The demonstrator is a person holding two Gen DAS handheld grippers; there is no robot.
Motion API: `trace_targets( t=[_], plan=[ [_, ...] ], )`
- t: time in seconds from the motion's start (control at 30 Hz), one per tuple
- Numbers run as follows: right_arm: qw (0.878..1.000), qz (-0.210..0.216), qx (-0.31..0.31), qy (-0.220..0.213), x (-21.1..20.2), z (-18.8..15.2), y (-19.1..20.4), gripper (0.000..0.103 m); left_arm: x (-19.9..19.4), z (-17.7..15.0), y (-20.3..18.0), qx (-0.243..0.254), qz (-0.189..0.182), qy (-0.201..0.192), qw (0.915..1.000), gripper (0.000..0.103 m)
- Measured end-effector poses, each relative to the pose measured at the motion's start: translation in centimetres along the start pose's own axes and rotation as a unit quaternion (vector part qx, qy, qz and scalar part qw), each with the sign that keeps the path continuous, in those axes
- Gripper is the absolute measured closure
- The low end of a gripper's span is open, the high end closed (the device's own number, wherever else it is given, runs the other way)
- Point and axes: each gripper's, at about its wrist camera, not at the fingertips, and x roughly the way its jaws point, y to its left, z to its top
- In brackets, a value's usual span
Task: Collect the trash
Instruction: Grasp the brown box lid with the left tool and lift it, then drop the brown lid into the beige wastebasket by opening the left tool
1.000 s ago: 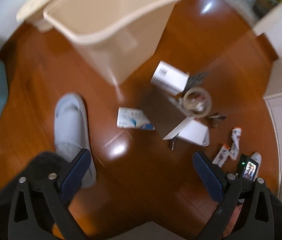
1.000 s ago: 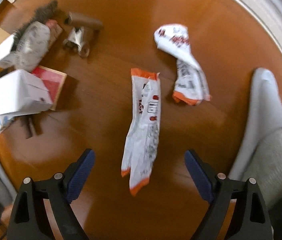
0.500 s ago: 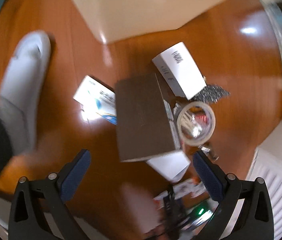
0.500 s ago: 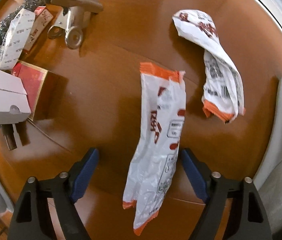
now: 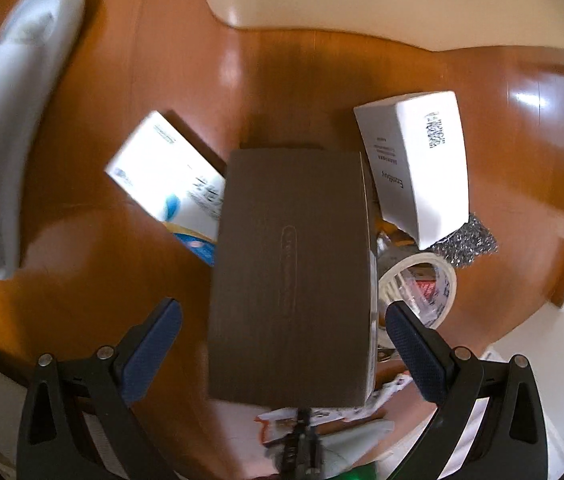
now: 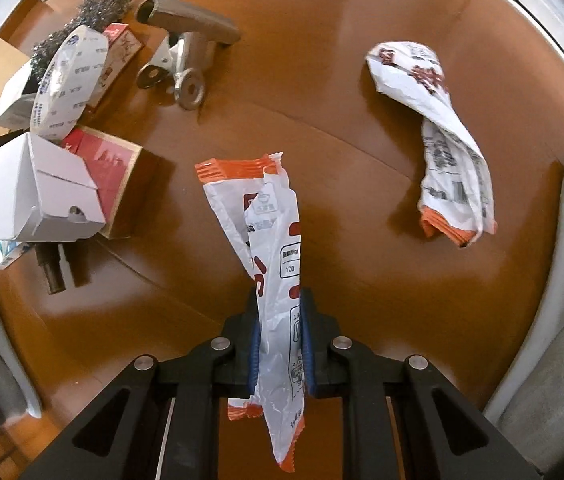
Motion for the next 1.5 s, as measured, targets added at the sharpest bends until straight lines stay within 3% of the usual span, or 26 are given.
trace_targets(
  t=[0.13,0.17,0.23,0.33,0.43,0.67,0.73,0.83,0.97,1.0,1.1,1.23,1.37,1.43,1.5],
  plan=[
    [1.0,0.006,-0.01,-0.006,-0.3,0.9,1.8,0.086,1.9,0.5,-0.3,-0.016,-0.045,0.023,0.9986,0.0],
    [1.0,0.007,-0.012,-0.008,-0.5,1.1,1.7,0.086,2.1,0.5,-0.5,-0.012,-0.048,0.018,0.9986,0.004],
    [1.0,0.007,-0.012,-0.01,-1.3,1.4,2.4,0.086,1.7,0.4,-0.7,-0.013,-0.043,-0.005,0.999,0.029],
    [1.0,0.002,-0.009,-0.014,-1.4,2.1,2.8,0.086,1.5,0.2,-1.2,0.005,-0.032,0.004,0.9995,0.029],
    [1.0,0.003,-0.001,-0.015,-2.8,1.3,1.2,0.086,0.1,0.2,-1.6,0.016,-0.049,-0.001,0.9986,0.03],
    [0.999,-0.001,0.006,-0.039,-8.3,3.0,0.3,0.086,-7.6,-3.9,-6.3,0.098,-0.068,-0.024,0.9926,0.03],
    [0.998,0.002,0.009,-0.056,-11.1,3.6,0.2,0.086,-11.0,-6.0,-8.9,0.143,-0.08,-0.035,0.9859,0.03],
    [0.995,0.019,0.016,-0.093,-17.0,5.4,0.6,0.086,-18.1,-7.6,-13.2,0.212,-0.097,-0.077,0.9693,0.03],
    [0.985,0.059,-0.001,-0.164,-27.3,8.6,2.0,0.085,-29.2,-6.0,-16.6,0.263,-0.09,-0.177,0.9442,0.029],
    [0.982,0.068,-0.008,-0.176,-29.7,9.5,2.3,0.085,-31.6,-4.7,-16.1,0.261,-0.087,-0.192,0.9419,0.029],
    [0.966,0.095,-0.045,-0.236,-38.7,10.5,3.7,0.085,-33.5,-1.0,-14.7,0.231,-0.075,-0.212,0.9465,0.029],
    [0.951,0.125,-0.082,-0.272,-45.6,10.7,5.2,0.085,-31.0,3.8,-12.3,0.169,-0.066,-0.199,0.9631,0.029],
    [0.94,0.163,-0.09,-0.285,-48.0,11.2,6.9,0.085,-28.0,6.4,-10.1,0.117,-0.081,-0.18,0.9734,0.028],
    [0.943,0.173,-0.098,-0.268,-47.2,11.7,8.6,0.085,-26.9,7.6,-9.4,0.097,-0.077,-0.168,0.978,0.028],
    [0.943,0.189,-0.11,-0.249,-46.3,11.7,10.1,0.085,-26.3,6.8,-9.4,0.08,-0.08,-0.17,0.979,0.028]
  ],
)
